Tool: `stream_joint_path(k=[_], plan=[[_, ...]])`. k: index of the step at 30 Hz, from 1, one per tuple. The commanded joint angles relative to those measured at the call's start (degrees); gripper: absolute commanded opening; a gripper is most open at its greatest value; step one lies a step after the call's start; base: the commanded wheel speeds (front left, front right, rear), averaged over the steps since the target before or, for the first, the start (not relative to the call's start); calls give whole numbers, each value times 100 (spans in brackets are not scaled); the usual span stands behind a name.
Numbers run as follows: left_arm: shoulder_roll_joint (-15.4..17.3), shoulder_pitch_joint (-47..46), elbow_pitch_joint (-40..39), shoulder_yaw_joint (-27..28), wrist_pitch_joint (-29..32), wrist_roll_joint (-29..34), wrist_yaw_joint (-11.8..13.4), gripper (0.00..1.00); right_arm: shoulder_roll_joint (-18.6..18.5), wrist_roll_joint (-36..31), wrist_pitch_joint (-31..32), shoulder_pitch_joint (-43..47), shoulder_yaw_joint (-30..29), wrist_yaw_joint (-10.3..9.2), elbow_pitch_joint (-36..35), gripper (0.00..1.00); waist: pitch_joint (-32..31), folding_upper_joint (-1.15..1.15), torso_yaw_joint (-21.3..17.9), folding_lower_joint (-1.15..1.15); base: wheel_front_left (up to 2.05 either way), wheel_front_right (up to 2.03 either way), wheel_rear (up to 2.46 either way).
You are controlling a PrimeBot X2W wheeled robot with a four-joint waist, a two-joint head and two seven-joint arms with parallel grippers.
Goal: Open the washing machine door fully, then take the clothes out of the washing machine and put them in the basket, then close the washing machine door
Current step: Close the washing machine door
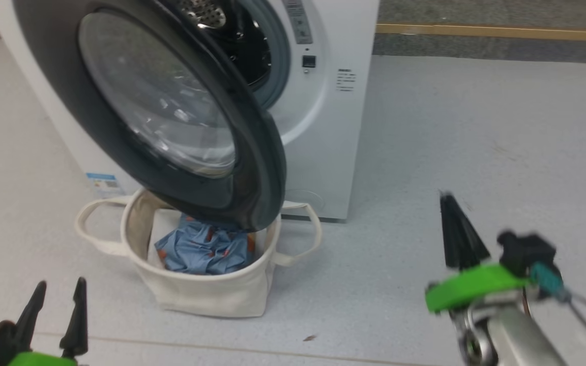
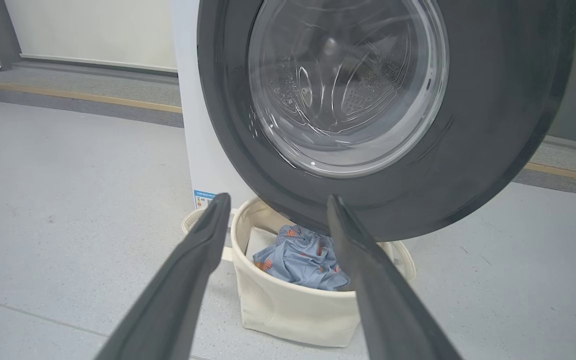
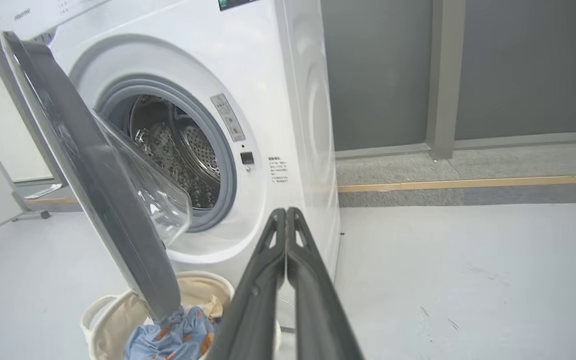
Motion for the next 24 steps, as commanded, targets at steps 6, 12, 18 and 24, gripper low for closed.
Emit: stream_joint_path(k=[6,12,18,24], plan=[[-61,-727,-72,-9,-74,241,6,100,-315,545,357,-1022,605,3,-640,0,202,0,538,0,0,0,0],[-309,-939,7,-221,-74,383,4,100,-372,815,550,-1691,1199,3,-773,0,205,0,1065,0,0,0,0],[-527,-1114,104,-550,-74,547,-19,100,-242,1048,611,-2073,1705,3,-537,0,163,0,1657,0,0,0,0],[-752,-1319,228,-875,-74,634,-47,100,39,1685,540,-2234,2058,3,177,0,199,0,2210,0,0,0,0]])
